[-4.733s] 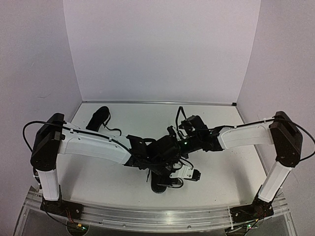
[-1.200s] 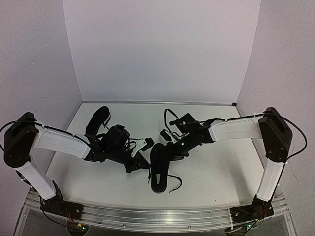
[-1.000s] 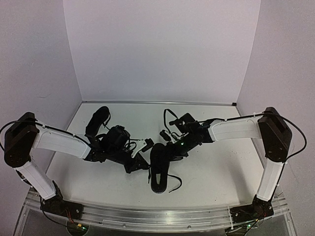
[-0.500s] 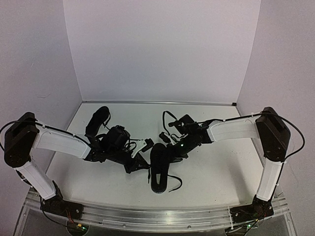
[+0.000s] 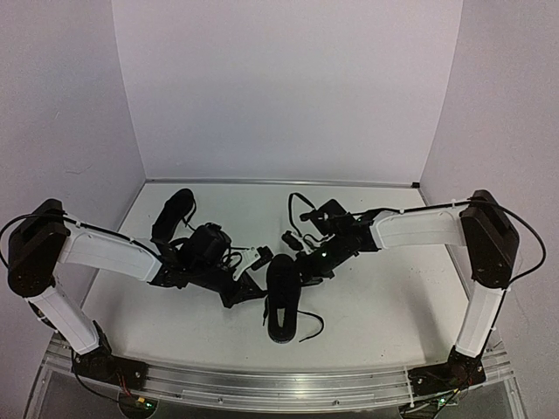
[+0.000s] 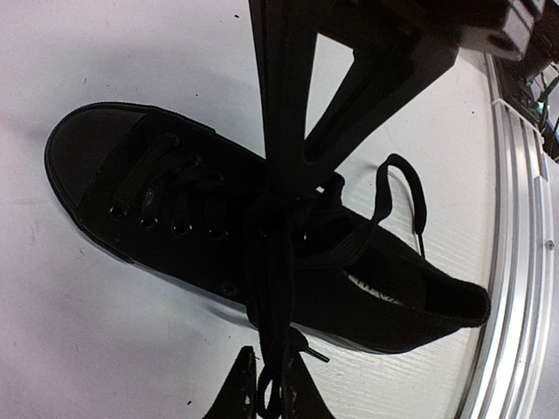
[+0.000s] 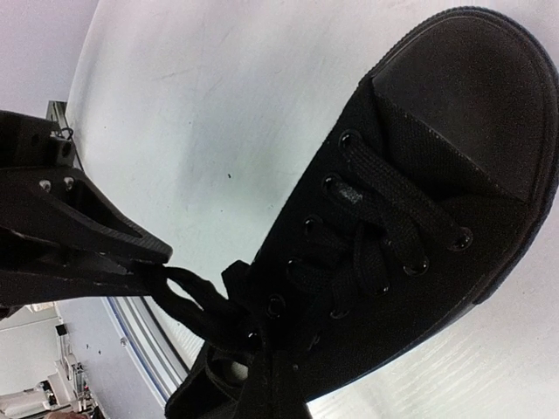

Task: Tie the shoes

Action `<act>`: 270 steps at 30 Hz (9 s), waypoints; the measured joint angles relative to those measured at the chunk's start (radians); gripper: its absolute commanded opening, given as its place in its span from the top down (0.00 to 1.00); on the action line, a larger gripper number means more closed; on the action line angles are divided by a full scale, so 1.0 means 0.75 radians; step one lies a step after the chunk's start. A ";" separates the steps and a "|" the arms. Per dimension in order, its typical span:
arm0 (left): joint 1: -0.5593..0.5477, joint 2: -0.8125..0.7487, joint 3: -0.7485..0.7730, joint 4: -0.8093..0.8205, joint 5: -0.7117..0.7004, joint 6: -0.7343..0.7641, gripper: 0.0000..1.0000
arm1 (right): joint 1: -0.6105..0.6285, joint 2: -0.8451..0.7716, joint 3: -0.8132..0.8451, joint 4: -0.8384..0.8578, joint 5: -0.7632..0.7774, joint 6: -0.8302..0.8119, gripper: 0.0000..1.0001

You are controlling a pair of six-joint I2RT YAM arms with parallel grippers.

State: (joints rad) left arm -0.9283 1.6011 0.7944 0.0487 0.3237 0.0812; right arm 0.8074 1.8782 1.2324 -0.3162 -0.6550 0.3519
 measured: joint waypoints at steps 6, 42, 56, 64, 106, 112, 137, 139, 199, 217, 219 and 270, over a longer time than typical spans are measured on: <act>0.007 0.004 0.000 -0.018 -0.008 0.000 1.00 | 0.000 -0.064 0.000 0.000 0.005 0.001 1.00; 0.026 -0.241 -0.025 -0.091 -0.135 0.198 0.63 | 0.000 -0.074 -0.060 0.012 0.019 0.001 1.00; -0.103 -0.156 0.112 -0.213 -0.078 0.509 0.72 | 0.000 -0.101 -0.083 0.018 0.051 0.010 1.00; -0.197 0.019 0.319 -0.336 -0.147 0.733 0.80 | 0.000 -0.102 -0.090 0.026 0.051 0.017 1.00; -0.229 0.253 0.459 -0.440 -0.262 0.937 0.85 | -0.006 -0.104 -0.119 0.053 0.045 0.042 1.00; -0.235 0.253 0.459 -0.438 -0.291 0.937 0.97 | -0.006 -0.104 -0.119 0.054 0.044 0.045 1.00; -0.237 0.144 0.354 -0.278 -0.318 0.844 0.78 | -0.006 -0.104 -0.120 0.079 0.044 0.056 1.00; -0.237 0.148 0.355 -0.282 -0.313 0.852 0.79 | -0.006 -0.104 -0.120 0.082 0.044 0.056 1.00; -0.239 0.184 0.281 -0.045 -0.402 0.719 1.00 | -0.009 -0.113 -0.121 0.093 0.035 0.082 1.00; -0.235 0.198 0.098 0.242 -0.439 0.614 1.00 | -0.009 -0.113 -0.186 0.268 -0.101 0.205 1.00; -0.235 0.198 0.066 0.303 -0.444 0.595 1.00 | -0.009 -0.113 -0.190 0.287 -0.114 0.222 1.00; -0.235 0.287 -0.138 0.922 -0.458 0.445 1.00 | -0.119 -0.113 -0.325 0.373 -0.060 0.356 0.89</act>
State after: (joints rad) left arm -1.1046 1.8160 0.6910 0.7399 -0.0200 0.4148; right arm 0.7185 1.7933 0.9887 -0.0360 -0.7003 0.6188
